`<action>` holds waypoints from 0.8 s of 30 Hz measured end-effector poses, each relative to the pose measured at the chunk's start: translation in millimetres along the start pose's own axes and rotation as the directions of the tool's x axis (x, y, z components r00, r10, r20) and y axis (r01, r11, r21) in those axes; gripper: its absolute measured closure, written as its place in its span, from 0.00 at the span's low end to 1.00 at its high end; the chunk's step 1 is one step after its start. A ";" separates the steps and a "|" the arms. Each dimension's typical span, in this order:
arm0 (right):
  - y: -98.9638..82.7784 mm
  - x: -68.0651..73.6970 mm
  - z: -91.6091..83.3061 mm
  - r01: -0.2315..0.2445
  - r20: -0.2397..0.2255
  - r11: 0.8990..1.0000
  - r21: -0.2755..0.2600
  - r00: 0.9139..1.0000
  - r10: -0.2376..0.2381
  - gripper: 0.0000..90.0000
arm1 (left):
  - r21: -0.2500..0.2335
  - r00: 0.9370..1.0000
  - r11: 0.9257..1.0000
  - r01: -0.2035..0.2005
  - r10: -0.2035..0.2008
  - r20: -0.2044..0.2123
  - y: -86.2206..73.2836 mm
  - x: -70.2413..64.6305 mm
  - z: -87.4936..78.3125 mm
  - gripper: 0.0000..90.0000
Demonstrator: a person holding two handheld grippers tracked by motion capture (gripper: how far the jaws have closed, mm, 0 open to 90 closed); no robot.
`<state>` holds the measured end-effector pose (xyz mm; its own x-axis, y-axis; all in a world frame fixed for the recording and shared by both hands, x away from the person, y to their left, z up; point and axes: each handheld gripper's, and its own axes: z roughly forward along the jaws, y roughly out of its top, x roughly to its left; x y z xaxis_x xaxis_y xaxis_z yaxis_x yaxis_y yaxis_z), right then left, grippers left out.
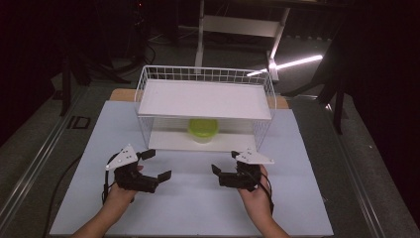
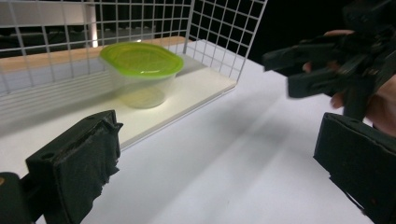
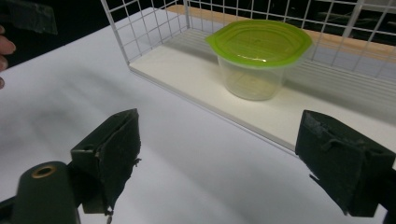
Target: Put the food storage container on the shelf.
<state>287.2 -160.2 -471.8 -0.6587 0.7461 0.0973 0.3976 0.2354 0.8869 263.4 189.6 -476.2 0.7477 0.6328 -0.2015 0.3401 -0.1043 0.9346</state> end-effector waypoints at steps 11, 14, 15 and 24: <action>-13.4 -11.8 -31.9 -0.011 0.015 1.000 -0.017 1.000 0.011 0.15 | 0.017 1.000 1.000 0.009 -0.009 -0.013 -12.1 1.6 -18.9 0.01; -19.1 -14.0 -39.0 -0.018 0.012 1.000 -0.020 1.000 0.018 0.15 | 0.019 1.000 1.000 0.010 -0.010 -0.019 -16.2 2.1 -23.8 0.01; -21.1 -14.6 -41.2 -0.017 0.011 1.000 -0.019 1.000 0.017 0.15 | 0.018 1.000 1.000 0.010 -0.010 -0.021 -17.4 2.2 -25.3 0.01; -41.6 -25.2 -61.3 -0.011 0.024 1.000 -0.015 1.000 0.011 0.15 | 0.027 0.999 1.000 0.011 -0.010 -0.038 -28.6 5.3 -32.0 0.01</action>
<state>248.1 -226.9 -483.4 -0.6384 0.7636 0.0965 0.3955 0.2179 0.8922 239.4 220.5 -494.6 0.7221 0.6624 -0.1997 0.3637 -0.1180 0.9240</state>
